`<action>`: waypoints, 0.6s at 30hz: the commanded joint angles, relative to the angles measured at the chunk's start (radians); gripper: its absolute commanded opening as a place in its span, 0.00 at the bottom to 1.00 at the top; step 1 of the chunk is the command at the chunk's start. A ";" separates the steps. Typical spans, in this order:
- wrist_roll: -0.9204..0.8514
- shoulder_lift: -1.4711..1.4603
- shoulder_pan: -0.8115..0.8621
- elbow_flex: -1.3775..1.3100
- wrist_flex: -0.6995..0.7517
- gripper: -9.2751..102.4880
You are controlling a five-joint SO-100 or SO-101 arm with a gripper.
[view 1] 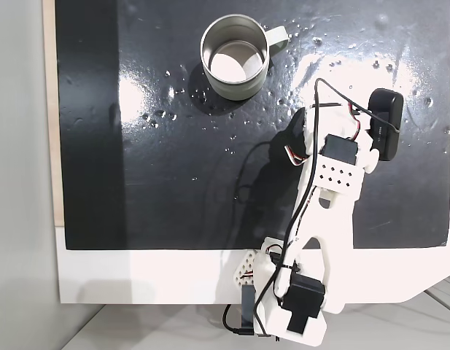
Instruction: Grasp a pengrip and put it in the cup.
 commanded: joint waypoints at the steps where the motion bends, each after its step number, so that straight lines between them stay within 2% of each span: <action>1: -0.029 -0.009 0.025 -0.072 -0.017 0.30; 13: -0.052 -0.152 0.051 -0.103 -0.025 0.30; 16: -0.066 -0.169 0.057 -0.100 -0.026 0.27; 18: -0.066 -0.172 0.063 -0.092 -0.035 0.19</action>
